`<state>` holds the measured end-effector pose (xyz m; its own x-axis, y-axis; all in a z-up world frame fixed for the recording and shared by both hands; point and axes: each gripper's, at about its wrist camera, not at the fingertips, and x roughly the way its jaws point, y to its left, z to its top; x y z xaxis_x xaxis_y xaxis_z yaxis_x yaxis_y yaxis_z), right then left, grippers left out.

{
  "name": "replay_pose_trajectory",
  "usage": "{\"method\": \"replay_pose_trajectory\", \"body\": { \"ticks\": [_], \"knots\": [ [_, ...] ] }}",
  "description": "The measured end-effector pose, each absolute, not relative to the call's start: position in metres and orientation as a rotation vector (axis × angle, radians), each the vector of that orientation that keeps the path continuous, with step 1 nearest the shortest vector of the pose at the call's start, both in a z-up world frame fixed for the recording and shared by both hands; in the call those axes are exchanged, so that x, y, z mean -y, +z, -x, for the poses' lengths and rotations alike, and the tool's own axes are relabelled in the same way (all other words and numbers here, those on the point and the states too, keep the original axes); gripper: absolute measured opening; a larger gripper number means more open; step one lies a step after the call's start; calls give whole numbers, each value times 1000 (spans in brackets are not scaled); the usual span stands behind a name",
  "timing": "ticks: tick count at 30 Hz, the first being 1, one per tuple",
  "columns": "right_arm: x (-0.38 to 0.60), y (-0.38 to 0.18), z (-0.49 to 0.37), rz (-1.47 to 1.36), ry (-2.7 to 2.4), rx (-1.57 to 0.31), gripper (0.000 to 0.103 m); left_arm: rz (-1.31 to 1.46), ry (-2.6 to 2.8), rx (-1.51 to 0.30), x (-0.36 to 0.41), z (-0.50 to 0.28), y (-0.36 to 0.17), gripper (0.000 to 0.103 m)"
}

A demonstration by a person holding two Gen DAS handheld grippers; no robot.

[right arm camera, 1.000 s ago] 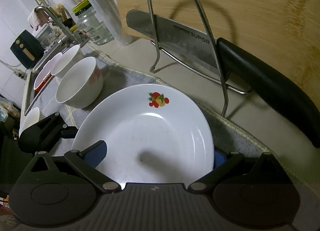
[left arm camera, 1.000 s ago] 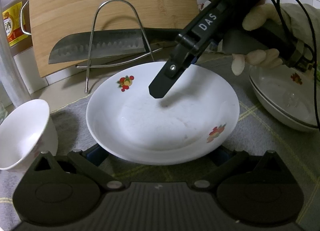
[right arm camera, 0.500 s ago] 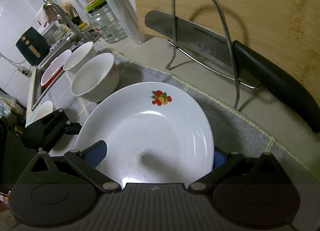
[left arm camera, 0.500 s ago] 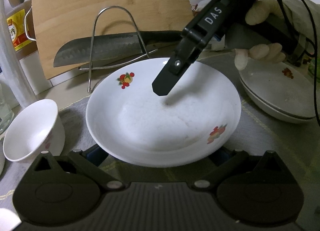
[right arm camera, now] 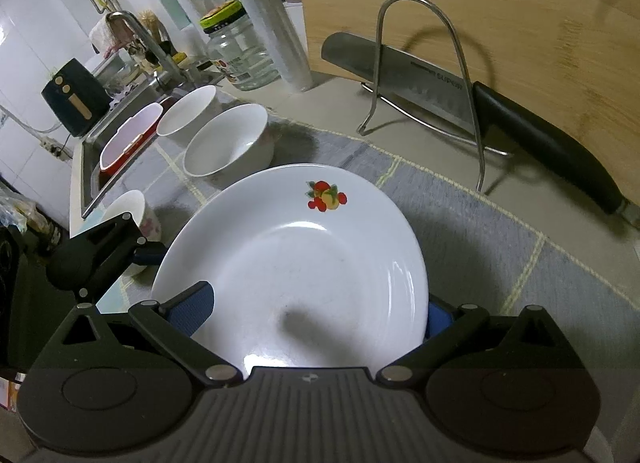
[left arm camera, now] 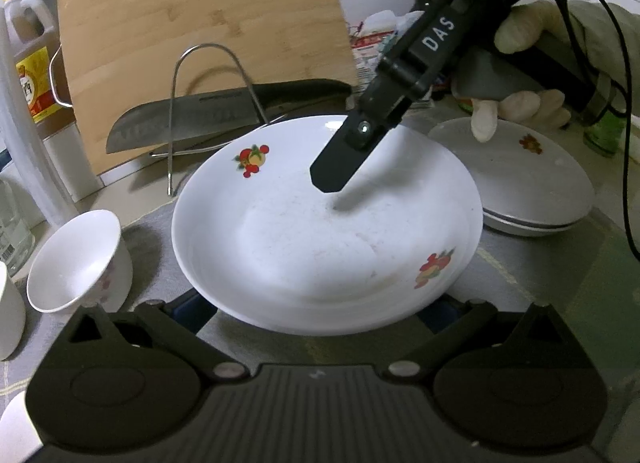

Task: Organize plates and bowls
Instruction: 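Lift the fruit-decal plate with the right gripper and carry it to the plate stack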

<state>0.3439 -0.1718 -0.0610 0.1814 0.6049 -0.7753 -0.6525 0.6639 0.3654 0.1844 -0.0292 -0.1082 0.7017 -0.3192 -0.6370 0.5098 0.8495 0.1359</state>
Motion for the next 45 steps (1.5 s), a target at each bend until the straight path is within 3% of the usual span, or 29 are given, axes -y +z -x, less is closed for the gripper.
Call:
{"method": "replay_pose_trajectory", "body": {
  "ticks": [23,45],
  "knots": [
    [232,-43,-274,-22,747,-1028,103,-379,-636,-629,71,-148,-95,102],
    [311,-45,-238,-106,540,-1015,103,-444,-842,-608,128,-163,-98,102]
  ]
}}
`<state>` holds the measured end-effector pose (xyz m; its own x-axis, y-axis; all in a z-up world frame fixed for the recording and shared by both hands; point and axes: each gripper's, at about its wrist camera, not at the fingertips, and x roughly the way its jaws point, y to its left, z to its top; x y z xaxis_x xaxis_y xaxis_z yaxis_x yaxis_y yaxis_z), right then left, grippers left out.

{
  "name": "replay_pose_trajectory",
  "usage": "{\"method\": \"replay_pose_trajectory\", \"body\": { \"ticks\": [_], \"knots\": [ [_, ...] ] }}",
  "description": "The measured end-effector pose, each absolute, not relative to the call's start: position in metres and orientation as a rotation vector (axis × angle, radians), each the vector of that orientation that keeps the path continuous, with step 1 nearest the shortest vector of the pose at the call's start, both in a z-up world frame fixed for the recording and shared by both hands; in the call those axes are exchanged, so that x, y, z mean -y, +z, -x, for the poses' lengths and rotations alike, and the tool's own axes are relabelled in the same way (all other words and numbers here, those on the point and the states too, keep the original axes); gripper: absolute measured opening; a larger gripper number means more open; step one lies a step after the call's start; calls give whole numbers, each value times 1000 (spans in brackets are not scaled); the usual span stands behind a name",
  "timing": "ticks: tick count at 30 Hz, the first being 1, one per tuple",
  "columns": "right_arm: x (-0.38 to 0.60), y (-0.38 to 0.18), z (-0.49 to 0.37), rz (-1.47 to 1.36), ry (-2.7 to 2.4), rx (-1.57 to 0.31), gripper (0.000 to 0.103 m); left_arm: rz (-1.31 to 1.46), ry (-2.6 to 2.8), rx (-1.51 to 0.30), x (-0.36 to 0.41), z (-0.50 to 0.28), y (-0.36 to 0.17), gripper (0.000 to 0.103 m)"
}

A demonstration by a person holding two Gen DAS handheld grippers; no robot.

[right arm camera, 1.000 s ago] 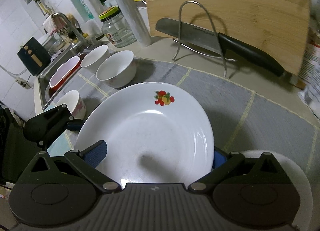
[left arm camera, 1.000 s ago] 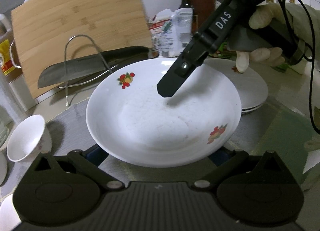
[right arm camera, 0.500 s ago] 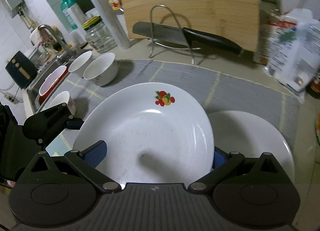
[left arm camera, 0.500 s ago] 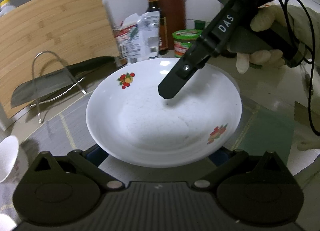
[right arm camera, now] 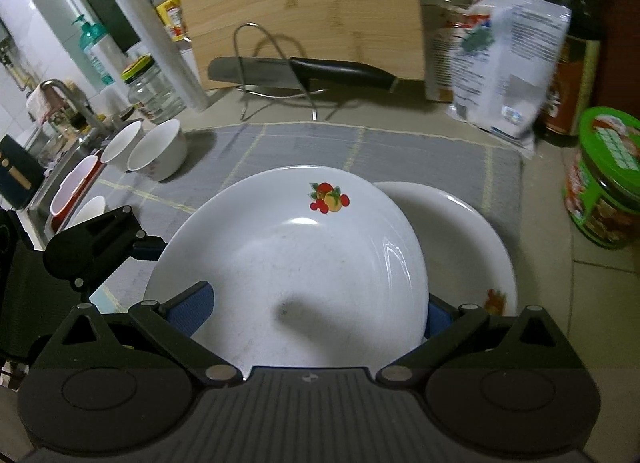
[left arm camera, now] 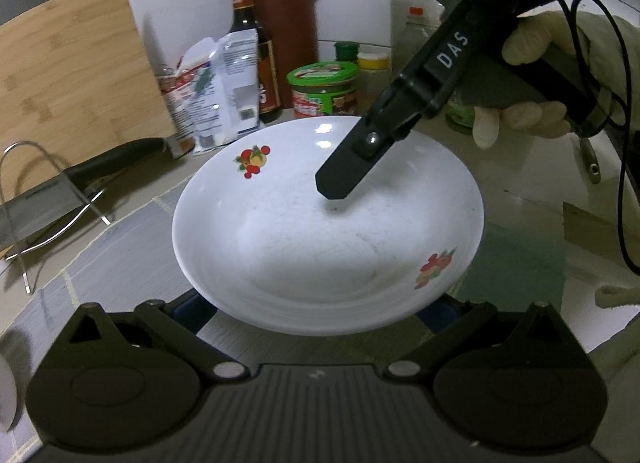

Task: Organize plates and bowls
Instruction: 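Lift the fruit-decal plate with the right gripper and carry it to the plate stack, then lower the fruit-decal plate onto the stack and open the right gripper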

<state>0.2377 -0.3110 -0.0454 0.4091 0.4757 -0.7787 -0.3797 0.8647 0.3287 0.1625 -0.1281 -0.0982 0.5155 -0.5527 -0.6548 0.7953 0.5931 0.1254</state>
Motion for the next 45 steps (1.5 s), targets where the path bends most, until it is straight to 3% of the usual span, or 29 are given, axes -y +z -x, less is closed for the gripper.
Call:
{"method": "replay_pose_trajectory", "body": {
  "ticks": [45],
  "knots": [
    [337,-70,-250,-117,405,-1086,103,-450,-891,-703,165,-194,-112,103]
  ]
}}
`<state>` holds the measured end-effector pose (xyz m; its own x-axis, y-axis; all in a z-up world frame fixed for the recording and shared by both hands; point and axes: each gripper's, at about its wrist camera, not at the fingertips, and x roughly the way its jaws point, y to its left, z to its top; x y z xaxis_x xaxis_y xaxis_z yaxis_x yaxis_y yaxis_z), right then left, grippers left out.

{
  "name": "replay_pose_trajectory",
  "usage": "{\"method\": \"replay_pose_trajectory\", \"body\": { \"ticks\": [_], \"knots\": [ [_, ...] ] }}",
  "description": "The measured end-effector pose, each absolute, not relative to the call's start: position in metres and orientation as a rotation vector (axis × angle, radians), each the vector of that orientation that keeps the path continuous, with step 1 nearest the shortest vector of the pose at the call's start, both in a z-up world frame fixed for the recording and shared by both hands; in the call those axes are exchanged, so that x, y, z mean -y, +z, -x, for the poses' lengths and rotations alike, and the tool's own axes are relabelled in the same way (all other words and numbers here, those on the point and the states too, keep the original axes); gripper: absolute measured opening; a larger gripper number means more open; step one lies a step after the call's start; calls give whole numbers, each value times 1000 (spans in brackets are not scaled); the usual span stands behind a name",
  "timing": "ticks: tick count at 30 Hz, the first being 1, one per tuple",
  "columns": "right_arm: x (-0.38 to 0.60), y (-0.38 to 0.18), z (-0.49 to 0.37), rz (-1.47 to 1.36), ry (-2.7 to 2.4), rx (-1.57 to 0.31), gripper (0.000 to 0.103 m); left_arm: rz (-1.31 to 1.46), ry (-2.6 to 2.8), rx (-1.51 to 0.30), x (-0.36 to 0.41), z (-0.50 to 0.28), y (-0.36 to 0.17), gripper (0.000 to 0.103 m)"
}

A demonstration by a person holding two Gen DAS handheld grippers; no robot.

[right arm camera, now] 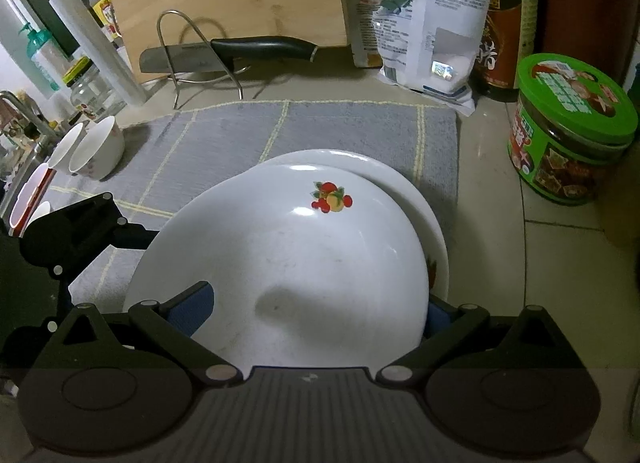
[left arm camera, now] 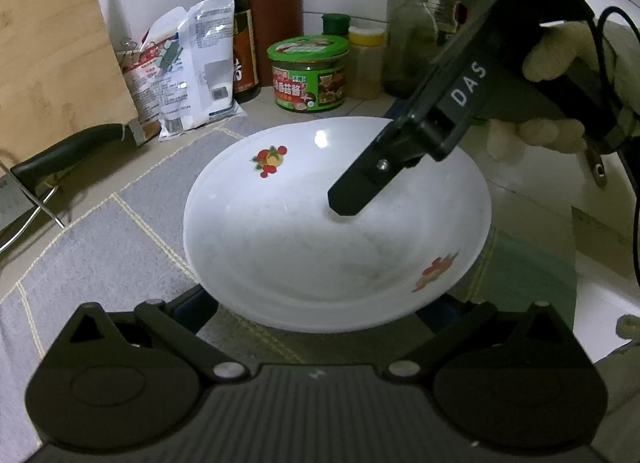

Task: Organize plates and bowls
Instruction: 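Lower the fruit-decal plate onto the stack and open the right gripper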

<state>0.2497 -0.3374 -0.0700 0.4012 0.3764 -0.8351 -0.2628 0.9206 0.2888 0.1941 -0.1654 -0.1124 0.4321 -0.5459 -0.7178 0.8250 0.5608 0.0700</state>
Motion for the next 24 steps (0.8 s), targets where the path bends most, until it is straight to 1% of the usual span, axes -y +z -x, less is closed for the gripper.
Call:
{"method": "replay_pose_trajectory", "body": {
  "ticks": [24],
  "knots": [
    [339,-60,-237,-126,350,-1086,103,-502,-895,-695,167,-194,-114,102]
  ]
}}
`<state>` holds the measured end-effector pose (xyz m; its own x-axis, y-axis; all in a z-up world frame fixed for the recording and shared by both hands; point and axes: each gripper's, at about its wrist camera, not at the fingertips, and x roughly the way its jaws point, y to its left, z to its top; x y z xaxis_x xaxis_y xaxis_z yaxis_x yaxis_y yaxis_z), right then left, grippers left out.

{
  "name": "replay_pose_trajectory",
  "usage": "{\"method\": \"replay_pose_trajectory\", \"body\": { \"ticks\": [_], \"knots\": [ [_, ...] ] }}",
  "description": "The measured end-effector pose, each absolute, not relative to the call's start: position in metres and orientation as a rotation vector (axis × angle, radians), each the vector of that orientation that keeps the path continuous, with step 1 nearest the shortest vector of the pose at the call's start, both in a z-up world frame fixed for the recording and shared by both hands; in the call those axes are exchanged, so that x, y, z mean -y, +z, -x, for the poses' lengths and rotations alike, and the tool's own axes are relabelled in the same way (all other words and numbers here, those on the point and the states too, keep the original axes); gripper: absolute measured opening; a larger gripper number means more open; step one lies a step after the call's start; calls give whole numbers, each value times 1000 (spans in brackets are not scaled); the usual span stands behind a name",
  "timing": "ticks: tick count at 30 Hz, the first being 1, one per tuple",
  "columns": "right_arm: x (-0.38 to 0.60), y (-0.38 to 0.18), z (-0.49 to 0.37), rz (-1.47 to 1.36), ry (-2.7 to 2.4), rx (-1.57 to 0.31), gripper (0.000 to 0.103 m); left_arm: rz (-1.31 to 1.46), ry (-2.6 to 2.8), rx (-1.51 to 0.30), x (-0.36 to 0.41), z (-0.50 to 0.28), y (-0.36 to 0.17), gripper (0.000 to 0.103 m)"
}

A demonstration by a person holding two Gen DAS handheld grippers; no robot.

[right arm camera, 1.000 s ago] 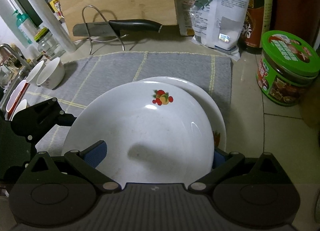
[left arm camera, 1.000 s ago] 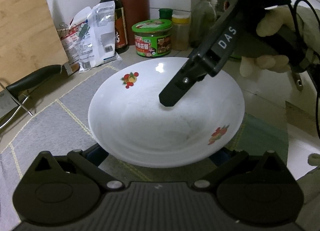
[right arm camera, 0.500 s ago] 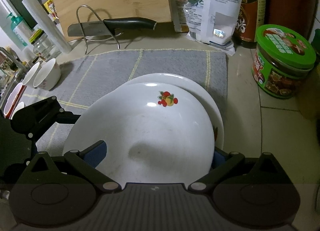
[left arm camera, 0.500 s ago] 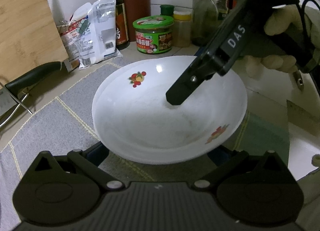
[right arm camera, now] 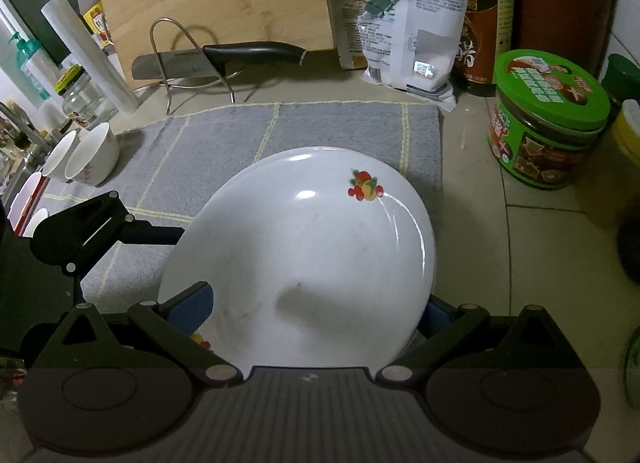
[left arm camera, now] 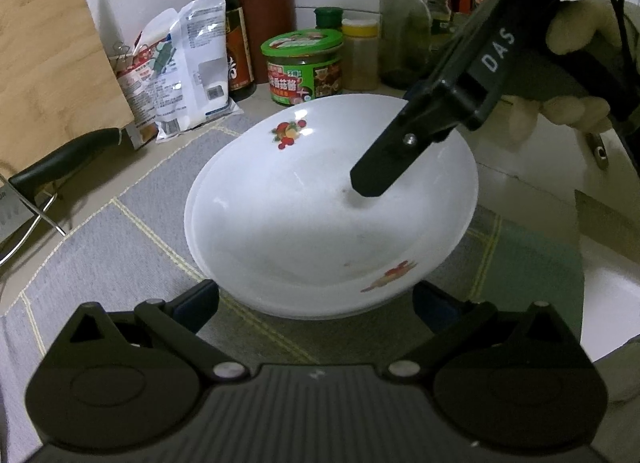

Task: Organize plates and bowls
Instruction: 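Lower the fruit-decal plate onto the stack and open the right gripper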

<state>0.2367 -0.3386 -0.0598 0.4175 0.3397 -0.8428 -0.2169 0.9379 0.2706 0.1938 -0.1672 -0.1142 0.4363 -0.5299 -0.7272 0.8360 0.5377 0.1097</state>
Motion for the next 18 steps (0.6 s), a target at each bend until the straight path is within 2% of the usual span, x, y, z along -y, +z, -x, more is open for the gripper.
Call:
{"method": "replay_pose_trajectory", "body": {
  "ticks": [18],
  "knots": [
    [334,-56,-230,-85,294,-1110,103,-508,-906,-668,167,-190,-113,102]
  ]
}}
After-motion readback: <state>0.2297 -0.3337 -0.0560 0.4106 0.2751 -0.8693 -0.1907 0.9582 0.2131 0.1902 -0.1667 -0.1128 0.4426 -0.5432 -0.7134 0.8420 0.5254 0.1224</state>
